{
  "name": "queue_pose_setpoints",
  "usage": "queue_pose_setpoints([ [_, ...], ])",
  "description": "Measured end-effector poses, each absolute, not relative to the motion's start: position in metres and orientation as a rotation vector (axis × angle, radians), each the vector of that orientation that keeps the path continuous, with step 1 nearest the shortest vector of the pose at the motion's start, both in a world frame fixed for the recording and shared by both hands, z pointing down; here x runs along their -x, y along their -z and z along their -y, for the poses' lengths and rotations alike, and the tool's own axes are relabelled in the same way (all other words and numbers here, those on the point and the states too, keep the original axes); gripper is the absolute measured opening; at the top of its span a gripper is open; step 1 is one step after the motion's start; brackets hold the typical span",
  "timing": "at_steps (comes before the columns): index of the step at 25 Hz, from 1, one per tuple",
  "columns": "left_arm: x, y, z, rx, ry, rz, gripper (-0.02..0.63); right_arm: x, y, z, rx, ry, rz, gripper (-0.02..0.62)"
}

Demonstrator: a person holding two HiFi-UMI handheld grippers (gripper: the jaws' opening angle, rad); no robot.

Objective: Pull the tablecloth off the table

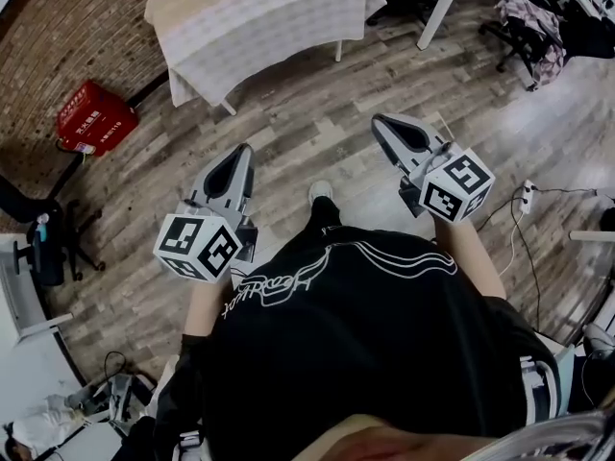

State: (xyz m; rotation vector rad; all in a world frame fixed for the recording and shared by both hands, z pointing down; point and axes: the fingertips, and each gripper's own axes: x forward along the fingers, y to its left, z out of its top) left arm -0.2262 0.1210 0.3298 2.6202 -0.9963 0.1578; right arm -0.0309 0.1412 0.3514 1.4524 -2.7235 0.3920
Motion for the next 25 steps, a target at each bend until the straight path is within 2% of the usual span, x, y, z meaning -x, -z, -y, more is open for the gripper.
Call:
queue_pose_setpoints([
  [14,0.188,-0.373,0.084,-2.566,-0.233,0.926,0.006,0.003,-0.385,0.050,-1.399,-0.494,2.651,-0.003],
  [25,0.203,-0.394,0.191,-2.502,-0.199,0.930,0.006,-0.011,-0.400,0.159,-1.450,-0.554,2.576,-0.003],
])
